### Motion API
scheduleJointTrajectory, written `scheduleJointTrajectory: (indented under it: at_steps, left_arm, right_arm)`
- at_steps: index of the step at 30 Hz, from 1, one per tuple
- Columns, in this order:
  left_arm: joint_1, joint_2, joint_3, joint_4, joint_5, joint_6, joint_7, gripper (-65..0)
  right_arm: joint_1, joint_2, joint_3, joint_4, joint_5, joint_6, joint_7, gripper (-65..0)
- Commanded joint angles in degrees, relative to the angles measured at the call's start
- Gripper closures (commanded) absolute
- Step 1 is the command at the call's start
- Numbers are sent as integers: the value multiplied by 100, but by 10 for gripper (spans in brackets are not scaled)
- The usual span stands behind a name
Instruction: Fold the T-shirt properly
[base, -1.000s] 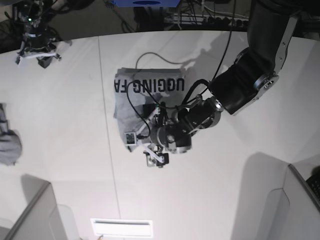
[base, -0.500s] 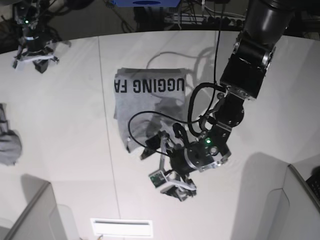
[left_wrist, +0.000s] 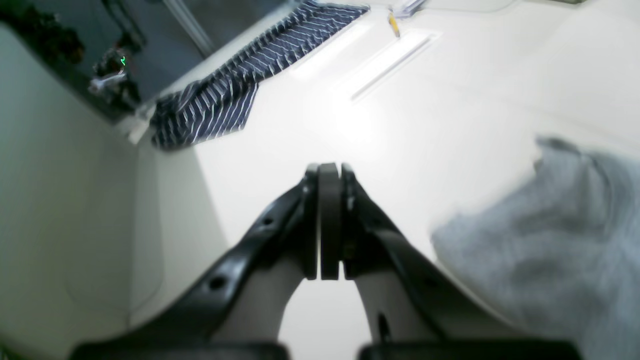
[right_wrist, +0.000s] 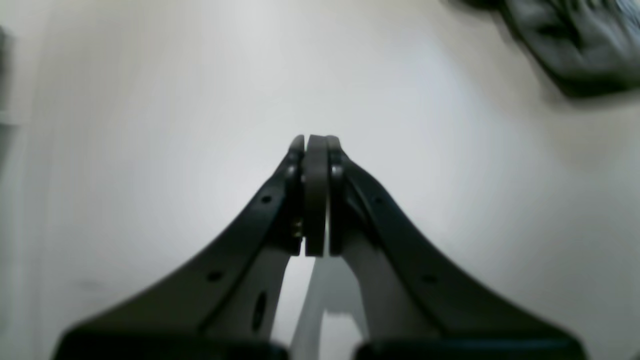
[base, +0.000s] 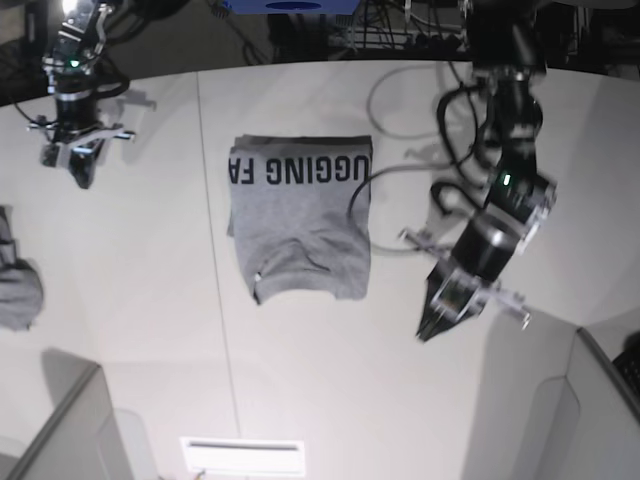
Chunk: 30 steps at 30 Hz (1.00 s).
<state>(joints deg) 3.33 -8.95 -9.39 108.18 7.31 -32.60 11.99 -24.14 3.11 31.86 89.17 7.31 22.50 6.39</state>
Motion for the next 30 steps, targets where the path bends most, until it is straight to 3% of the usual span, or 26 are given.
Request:
scheduleJointTrajectory:
  at_steps: [1, 9, 16, 20, 25, 30]
  left_arm:
    - [111, -85, -191, 105, -94, 47, -614, 0]
    - [1992, -217, -1668, 114, -146, 47, -2900, 0]
    - [3319, -199, -2239, -291, -111, 47, -4412, 0]
    - [3548, -50, -2670, -1284, -76, 47, -5467, 0]
    - [3530, 117, -3400, -2515, 794, 47, -6583, 0]
    - [3574, 187, -3866, -3253, 952, 47, -7638, 0]
  right_arm:
    - [-25, 89, 45, 29, -50, -22, 271, 0]
    - [-395, 124, 45, 2, -155, 14, 543, 0]
    - [-755, 247, -8, 20, -173, 14, 754, 0]
    - [-940, 370, 45, 11, -182, 14, 745, 0]
    - [-1300, 519, -8, -24, -199, 14, 745, 0]
    - [-1713, 528, 28, -7, -199, 14, 728, 0]
